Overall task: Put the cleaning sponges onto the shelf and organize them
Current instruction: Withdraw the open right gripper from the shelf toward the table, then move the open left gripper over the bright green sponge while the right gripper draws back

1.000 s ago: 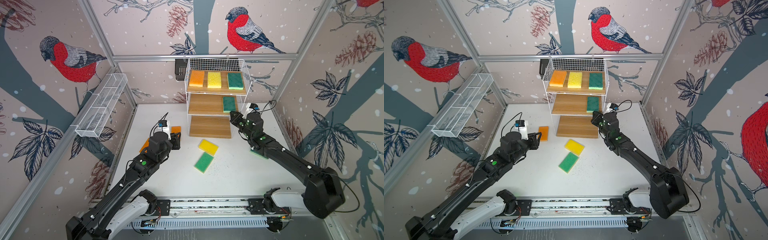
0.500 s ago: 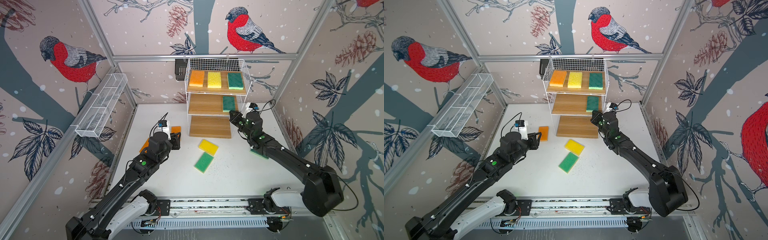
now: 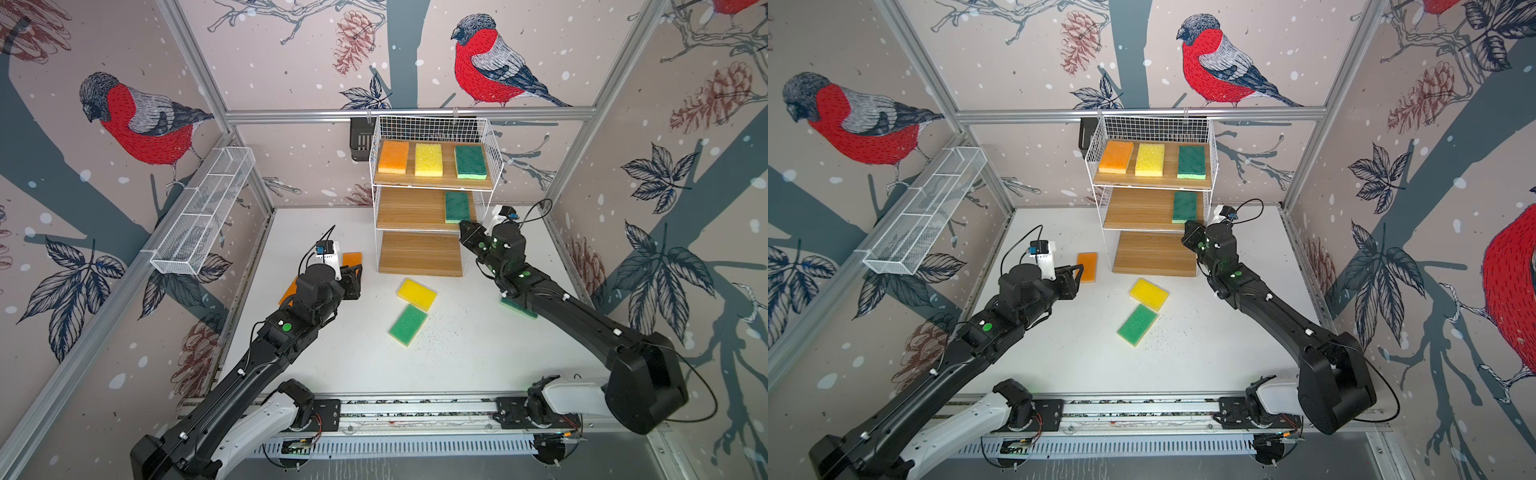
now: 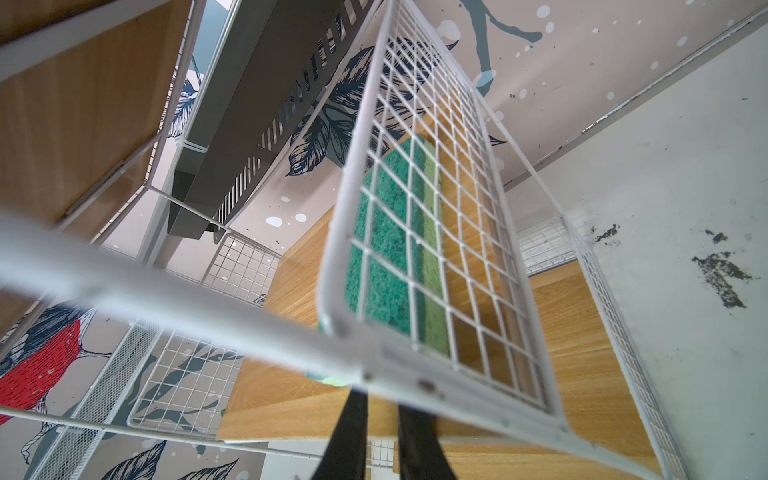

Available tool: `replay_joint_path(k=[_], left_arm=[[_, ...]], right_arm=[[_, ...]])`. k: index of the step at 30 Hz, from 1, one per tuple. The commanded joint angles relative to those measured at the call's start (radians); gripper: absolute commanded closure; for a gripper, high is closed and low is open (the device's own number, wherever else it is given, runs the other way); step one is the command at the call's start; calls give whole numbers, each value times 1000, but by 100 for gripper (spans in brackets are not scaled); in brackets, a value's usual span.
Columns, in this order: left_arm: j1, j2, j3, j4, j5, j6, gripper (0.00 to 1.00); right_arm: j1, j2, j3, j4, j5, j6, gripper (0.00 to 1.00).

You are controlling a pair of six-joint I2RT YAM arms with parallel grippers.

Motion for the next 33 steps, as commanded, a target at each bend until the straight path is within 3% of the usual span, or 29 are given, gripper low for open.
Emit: replay_joint_path(k=[1, 10, 18, 23, 33], left_arm=[[1, 9, 1, 16, 19, 0, 54], [1, 33, -7, -40, 1, 26, 43], [-20, 60, -27, -58, 102, 53, 31], [-116, 100, -36, -98, 40, 61, 28], [-288, 170, -139, -70, 22, 2, 19]], right_arm=[[5, -28, -7, -35, 1, 2, 80], [28, -129, -10, -135, -10, 8, 59], [43, -209, -31, -247, -2, -35, 35], [42, -272, -74, -321, 27, -66, 25], [39, -386, -152, -425, 73, -139, 18]])
